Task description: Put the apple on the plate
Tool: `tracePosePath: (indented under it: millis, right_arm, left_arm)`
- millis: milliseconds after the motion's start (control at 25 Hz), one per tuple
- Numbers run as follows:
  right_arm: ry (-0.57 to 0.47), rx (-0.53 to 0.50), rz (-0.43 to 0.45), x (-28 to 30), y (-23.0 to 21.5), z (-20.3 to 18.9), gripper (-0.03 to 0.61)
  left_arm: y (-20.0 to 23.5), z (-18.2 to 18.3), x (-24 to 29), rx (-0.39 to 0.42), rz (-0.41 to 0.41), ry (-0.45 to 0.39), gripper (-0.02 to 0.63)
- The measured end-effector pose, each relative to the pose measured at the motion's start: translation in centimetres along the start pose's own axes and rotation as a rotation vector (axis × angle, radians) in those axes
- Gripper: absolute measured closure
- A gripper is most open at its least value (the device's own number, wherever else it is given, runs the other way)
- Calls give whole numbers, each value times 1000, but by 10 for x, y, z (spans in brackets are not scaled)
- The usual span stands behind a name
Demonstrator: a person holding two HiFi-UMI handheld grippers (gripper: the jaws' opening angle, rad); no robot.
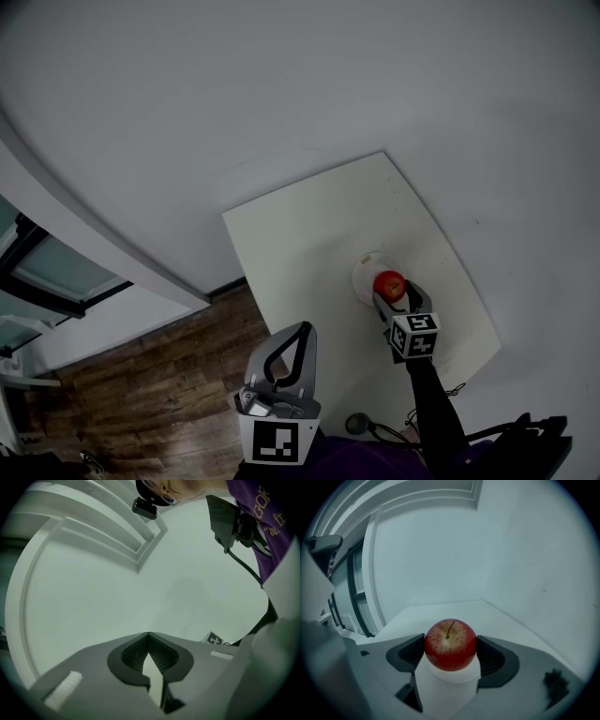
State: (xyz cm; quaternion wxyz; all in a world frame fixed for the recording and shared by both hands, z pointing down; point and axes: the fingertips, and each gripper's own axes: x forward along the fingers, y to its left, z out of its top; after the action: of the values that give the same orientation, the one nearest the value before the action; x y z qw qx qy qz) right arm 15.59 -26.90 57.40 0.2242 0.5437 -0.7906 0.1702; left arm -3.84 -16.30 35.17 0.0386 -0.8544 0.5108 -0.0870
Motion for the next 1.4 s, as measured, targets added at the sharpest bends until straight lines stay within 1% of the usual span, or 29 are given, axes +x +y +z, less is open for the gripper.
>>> tracePosePath:
  millis: [200,320,520,720,840,1000,1400]
  right_arm:
    - [2,3,2,3,0,-1,225]
    - [4,3,3,5,-1,-3,225]
    - [14,18,1,7,-4,-8,225]
    - [27,25,0,11,-4,-13,225]
    - [36,31,-1,12,-6,-17,225]
    - [45,37,-2,14,-8,-19,225]
    - [48,74,39,18,-8,-20,225]
  left_arm:
    - [1,1,0,12,-3,-3,607]
    - [0,-1,0,-2,-1,7,606]
    - [0,2,-2,23,-3,3,607]
    - [1,-1,-5,2,-2,26,607]
    - [-2,0,-6,16,-8,25,607]
    - [-3,-2,-7,6,-11,33,607]
    - [-6,-1,-5,21,-25,23,607]
